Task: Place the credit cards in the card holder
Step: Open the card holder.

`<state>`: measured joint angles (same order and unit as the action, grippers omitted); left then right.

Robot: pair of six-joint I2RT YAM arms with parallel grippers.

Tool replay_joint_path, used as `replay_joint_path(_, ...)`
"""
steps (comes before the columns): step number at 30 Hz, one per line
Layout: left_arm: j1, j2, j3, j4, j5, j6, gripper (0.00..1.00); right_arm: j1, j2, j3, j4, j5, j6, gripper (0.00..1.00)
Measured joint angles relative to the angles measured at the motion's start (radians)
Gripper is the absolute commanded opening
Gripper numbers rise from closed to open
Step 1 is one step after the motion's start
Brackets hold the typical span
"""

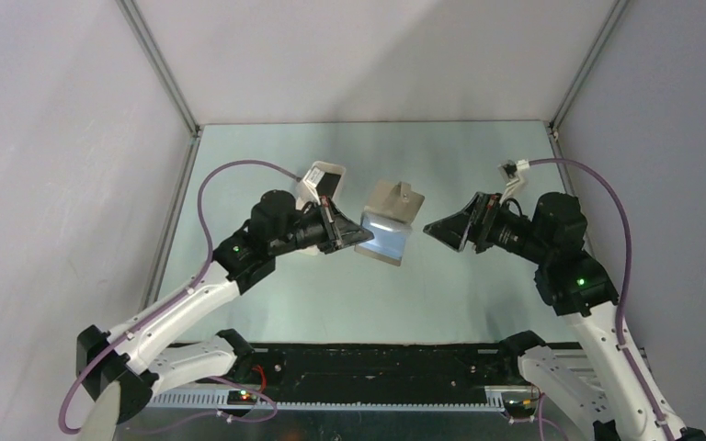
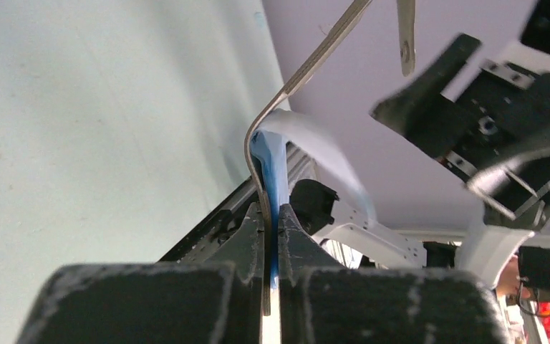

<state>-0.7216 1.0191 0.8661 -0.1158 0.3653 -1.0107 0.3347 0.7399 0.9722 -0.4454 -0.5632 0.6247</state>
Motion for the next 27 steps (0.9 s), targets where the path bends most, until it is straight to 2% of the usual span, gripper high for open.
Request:
replay_joint_path(3, 0.007, 0.019, 0.000, -0.037, -0.015, -0.011, 0.00, 0.054, -0.002, 0.003, -0.023, -0.019, -0.040, 0.86)
replay_joint_path(7, 0.008, 0.053, 0.000, -0.068, -0.018, -0.028, 0.00, 0.191, 0.024, 0.003, -0.026, -0.023, -0.076, 0.82)
replay_joint_path(12, 0.008, 0.070, 0.007, -0.091, -0.017, -0.036, 0.00, 0.403, 0.104, 0.003, 0.014, 0.037, -0.092, 0.82)
replay_joint_path(15, 0.008, 0.070, 0.020, -0.092, -0.013, -0.036, 0.00, 0.489, 0.160, 0.003, 0.045, 0.098, -0.098, 0.83)
replay_joint_path(19, 0.008, 0.069, 0.025, -0.092, -0.002, -0.036, 0.00, 0.555, 0.206, 0.005, 0.081, 0.179, -0.107, 0.86)
replay_joint_path(27, 0.008, 0.068, 0.025, -0.094, 0.017, -0.036, 0.00, 0.565, 0.253, 0.026, 0.115, 0.290, -0.138, 0.94)
